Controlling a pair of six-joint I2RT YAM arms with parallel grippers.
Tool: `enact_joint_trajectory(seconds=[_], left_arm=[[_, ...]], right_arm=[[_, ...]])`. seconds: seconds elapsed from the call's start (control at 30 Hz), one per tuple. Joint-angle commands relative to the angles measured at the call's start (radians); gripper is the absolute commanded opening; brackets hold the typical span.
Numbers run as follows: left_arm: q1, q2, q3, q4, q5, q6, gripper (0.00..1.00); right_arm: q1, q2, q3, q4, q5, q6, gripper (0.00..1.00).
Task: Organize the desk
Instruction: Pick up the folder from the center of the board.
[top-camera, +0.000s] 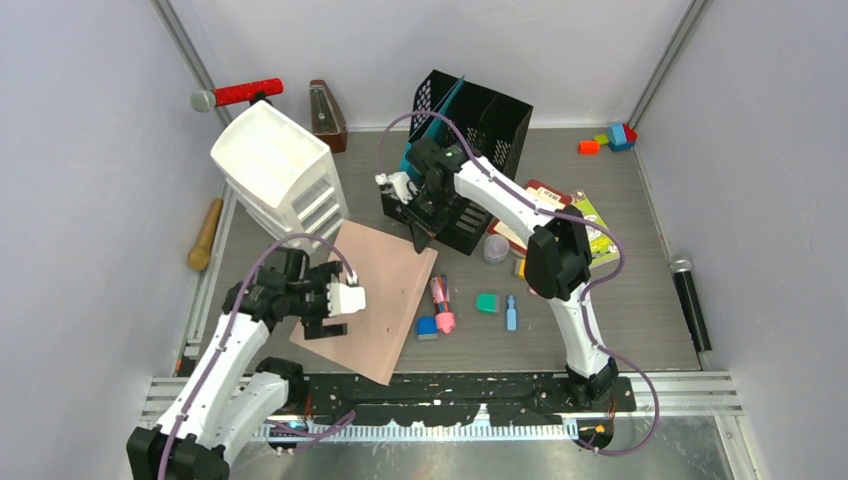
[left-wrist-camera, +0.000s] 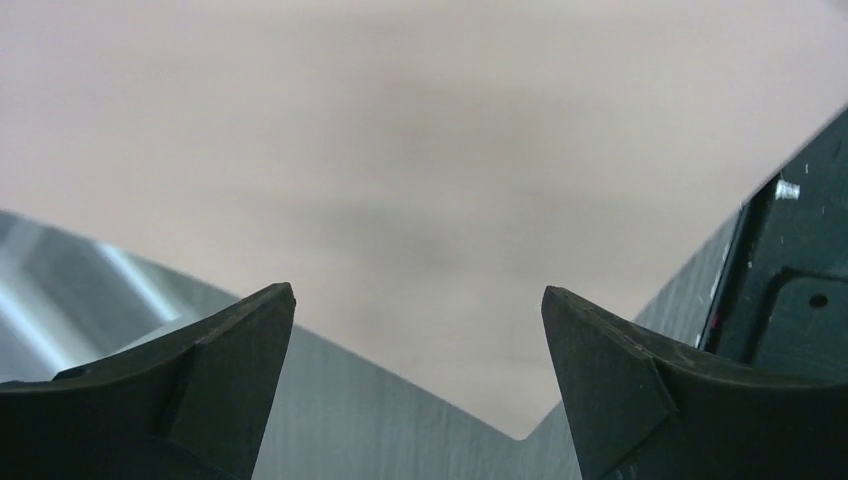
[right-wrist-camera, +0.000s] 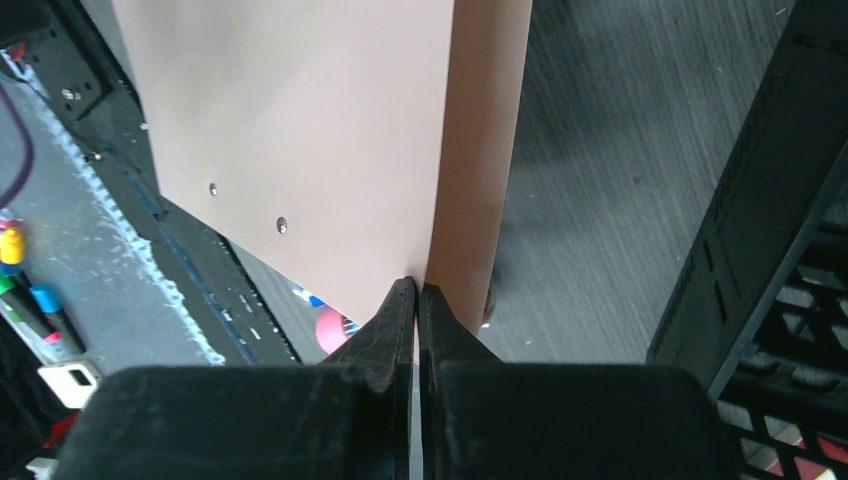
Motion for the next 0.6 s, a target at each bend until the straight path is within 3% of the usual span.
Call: enact_joint_trajectory(seconds=[0.0,0.23,0.57], left_arm=[[-0.003,-0.005,0.169,-0.04,0.086,-0.205,0.99],[-0.023,0.037,0.34,-0.033,0.159,-0.522,0.99],[-0.316,0.149,0.404,0.209,-0.172,-0.85,0.99]], right_arm=[[0.026,-0.076,0.055,-0.028,-0.037,0.084,0.0],[0.025,-0.115,0.12,-0.015,0.024,0.187,0.0],[0.025,-0.208,0.068,0.02,0.017,0.287,0.01]])
